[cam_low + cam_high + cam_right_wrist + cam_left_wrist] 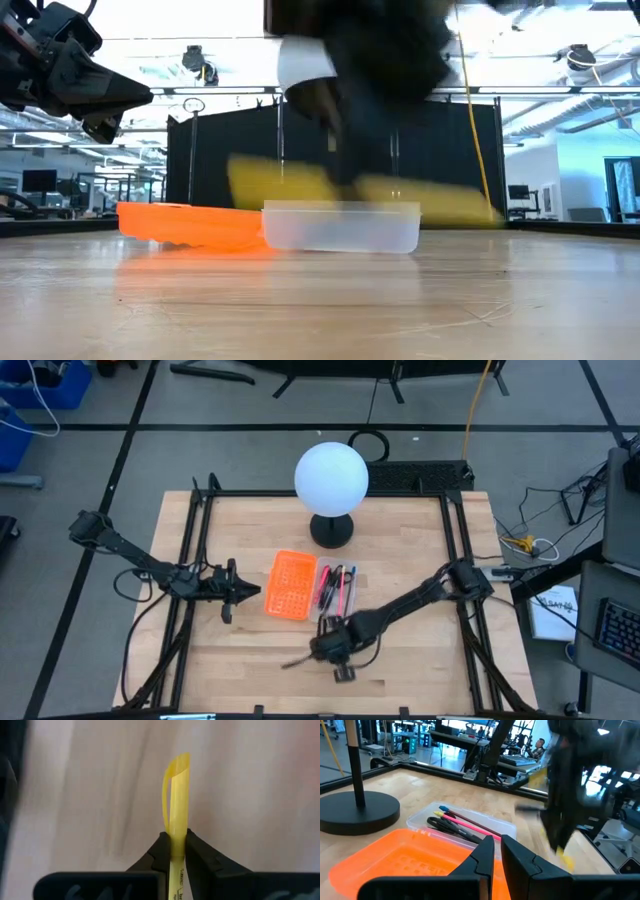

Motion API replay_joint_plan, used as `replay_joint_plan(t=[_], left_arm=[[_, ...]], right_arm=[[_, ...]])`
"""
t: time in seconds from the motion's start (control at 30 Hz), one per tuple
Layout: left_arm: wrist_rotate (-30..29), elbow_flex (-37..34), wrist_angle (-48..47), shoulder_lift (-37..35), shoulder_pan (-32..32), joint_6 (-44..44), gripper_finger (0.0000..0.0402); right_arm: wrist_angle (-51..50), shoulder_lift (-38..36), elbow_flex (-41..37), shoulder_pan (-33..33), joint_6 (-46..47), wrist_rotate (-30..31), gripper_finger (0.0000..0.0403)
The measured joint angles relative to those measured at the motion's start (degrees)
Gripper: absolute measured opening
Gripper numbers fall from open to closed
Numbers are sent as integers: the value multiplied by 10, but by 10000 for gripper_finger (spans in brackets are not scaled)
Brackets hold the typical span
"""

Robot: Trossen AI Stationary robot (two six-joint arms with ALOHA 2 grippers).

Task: Pick & place school supplies into a supply box
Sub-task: Put the yellow pen into the supply box

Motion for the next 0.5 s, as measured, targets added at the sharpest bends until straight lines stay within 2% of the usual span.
replay_joint_plan(t=[0.2, 0.43, 0.5], left_arm=[[4, 0, 0, 0, -10, -6, 40], [3, 0, 1, 0, -27, -11, 40], [-1, 0, 2, 0, -30, -20, 40]], right_arm=[[13, -100, 5, -32, 52, 69, 28], [31, -173, 2, -88, 230, 190, 30], [28, -184, -18, -108, 286, 188, 33]])
